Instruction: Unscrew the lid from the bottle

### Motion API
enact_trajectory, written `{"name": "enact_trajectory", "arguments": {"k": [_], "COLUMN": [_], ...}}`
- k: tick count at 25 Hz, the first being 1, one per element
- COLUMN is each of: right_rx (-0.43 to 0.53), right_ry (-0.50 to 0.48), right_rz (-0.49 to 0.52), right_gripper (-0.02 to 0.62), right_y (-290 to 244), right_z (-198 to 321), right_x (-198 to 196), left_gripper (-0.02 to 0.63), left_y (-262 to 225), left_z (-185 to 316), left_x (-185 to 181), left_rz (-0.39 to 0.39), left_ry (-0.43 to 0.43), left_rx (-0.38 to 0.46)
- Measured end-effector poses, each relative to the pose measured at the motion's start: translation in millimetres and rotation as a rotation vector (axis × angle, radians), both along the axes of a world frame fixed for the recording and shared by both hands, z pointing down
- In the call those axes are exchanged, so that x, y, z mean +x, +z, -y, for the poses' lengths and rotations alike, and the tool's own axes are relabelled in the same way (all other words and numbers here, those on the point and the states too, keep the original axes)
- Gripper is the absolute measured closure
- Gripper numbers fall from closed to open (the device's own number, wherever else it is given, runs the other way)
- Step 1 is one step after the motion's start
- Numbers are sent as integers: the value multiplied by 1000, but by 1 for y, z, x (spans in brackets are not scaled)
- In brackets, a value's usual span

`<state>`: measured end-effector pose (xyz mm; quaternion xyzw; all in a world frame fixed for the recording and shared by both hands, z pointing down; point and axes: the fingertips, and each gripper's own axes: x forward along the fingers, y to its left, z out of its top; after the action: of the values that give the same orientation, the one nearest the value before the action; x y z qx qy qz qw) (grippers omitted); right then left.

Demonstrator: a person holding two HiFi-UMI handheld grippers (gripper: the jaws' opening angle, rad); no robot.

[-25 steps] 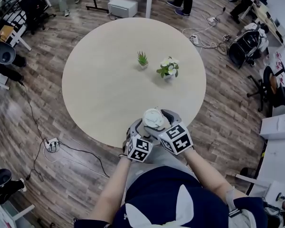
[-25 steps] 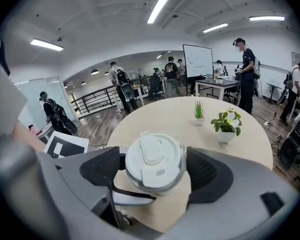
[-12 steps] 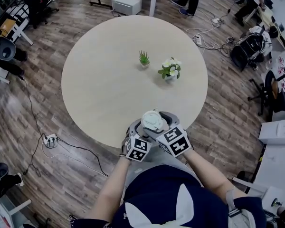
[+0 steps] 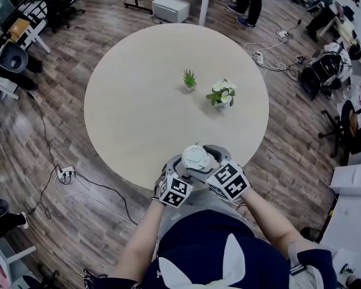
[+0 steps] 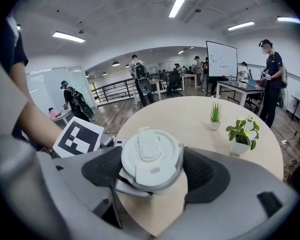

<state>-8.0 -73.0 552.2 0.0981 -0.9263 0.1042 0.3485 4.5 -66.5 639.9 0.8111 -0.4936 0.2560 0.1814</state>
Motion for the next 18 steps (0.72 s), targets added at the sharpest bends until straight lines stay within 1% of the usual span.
{"name": "enact_trajectory", "arguments": {"k": [5, 9, 18], "right_rx": [-4, -7, -53], "right_ry": [-131, -255, -543], "right_rz": [9, 5, -47], "right_gripper": [212, 215, 225], "right_y": [0, -1, -2], "right_z": [-1, -2, -5], "right_x": [-1, -5, 2], "left_gripper": [273, 273, 273], "left_y": [1, 1, 1], "left_z": [1, 1, 1], "left_x": [-1, -5, -2], "left_rz": [6, 9, 22], "left_ry": [5, 6, 28], "left_rx": [-12, -22, -54]}}
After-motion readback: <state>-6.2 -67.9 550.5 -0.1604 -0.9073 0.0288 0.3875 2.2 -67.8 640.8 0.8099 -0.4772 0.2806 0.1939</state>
